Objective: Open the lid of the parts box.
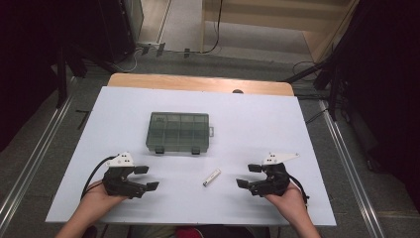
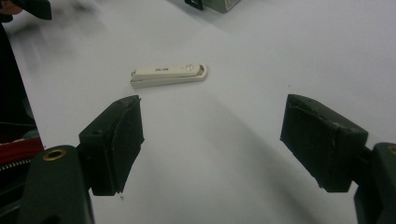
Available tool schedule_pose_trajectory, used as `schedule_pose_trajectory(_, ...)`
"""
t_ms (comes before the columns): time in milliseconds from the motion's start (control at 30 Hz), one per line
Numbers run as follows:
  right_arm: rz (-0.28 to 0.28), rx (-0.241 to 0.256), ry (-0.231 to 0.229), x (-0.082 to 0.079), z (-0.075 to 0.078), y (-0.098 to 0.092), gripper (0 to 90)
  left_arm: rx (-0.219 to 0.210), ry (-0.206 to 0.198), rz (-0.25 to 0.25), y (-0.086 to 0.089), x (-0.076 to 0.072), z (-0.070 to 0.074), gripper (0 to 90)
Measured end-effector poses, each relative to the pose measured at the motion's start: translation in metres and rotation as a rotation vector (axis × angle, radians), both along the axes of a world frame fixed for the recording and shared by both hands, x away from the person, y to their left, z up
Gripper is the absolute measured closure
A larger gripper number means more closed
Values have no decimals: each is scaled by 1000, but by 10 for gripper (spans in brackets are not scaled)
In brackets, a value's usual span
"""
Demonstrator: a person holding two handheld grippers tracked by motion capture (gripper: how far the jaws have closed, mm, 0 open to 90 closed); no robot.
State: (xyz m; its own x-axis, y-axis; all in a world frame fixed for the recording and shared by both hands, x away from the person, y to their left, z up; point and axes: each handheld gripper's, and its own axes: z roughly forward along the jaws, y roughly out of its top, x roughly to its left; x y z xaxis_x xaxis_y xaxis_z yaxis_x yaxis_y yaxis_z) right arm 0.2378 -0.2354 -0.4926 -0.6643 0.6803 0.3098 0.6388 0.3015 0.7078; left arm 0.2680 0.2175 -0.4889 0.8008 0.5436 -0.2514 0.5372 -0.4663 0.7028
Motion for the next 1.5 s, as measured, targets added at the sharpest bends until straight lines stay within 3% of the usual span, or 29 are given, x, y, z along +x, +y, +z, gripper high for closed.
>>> schedule_pose_trajectory(500, 20, -7, -7, 19, 12, 17, 218, -6, 2, 0, 1, 0, 0, 249)
schedule_pose_trajectory(867, 52, 3, 0, 31, 16, 28, 218, -1, 8, -4, 0, 0, 0, 249)
schedule_pose_trajectory(1500, 60, 8, 1, 47, 19, 41, 209, 2, 16, -6, 0, 0, 0, 249)
